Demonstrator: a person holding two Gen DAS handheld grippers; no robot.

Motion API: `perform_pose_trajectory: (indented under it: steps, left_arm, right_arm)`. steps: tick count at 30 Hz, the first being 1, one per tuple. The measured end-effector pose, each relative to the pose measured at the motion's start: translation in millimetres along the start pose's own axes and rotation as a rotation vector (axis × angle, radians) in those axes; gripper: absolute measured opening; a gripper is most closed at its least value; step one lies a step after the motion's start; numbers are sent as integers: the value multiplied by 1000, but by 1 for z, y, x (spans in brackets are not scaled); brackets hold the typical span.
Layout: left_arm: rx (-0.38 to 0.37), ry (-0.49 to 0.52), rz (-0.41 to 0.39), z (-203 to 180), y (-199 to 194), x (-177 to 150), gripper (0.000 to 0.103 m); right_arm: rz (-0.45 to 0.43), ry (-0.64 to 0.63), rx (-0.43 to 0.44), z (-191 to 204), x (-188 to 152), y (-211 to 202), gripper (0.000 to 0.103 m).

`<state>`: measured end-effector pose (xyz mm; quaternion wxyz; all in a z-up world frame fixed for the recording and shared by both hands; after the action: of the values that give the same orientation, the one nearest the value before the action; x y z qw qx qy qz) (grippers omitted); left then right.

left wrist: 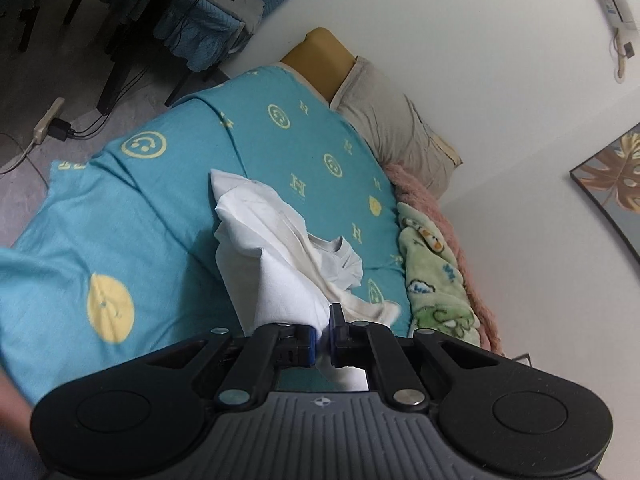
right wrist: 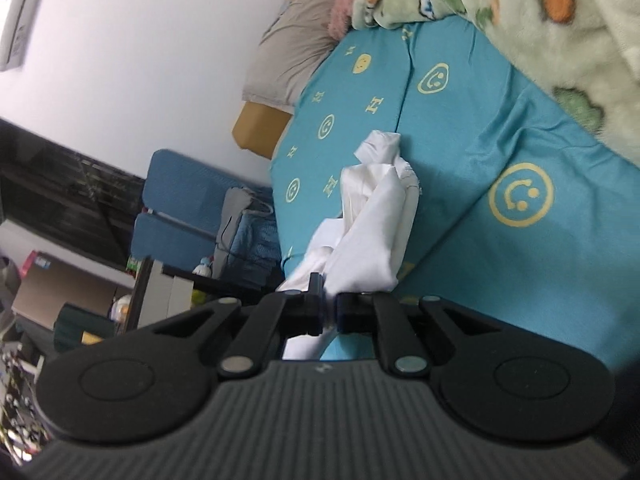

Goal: Fold clothes

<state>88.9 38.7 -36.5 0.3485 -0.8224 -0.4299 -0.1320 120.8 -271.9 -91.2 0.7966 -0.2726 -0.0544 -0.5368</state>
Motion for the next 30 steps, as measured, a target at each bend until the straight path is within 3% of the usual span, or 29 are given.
perform_pose_trajectory:
  steps: [6,11,18,25,30]
  left_arm:
    - [-50,-22,19,5,-76,-41,6]
    - [-43,12,34,5,-99,-57,6]
    - [36,39,65,-2,-40,-33,6]
    - [110,10,89,7,45,4,7]
    - [165,43,101,14,108,24,7]
  right_arm:
    - [35,-30,20,-10,-32,-73,9]
    - [52,-9,16,-20,-47,-110,9]
    - [56,4,-14,-13,-26,-70,9]
    - [63,-12,-53,-1,4,11,9]
    - [81,5,-109,-12,22,74,9]
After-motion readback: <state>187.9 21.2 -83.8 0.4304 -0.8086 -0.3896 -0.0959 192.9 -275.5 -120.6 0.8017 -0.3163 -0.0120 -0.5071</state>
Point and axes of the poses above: each gripper's, at about its wrist camera, not at the fingertips, and y roughly the way its jaws point, z to its left, x to its top, the point moved 10 cm from there along y, roughly the way its jaws point, and after that the axes turned 8 degrees about -z, right-handed, at the moved point
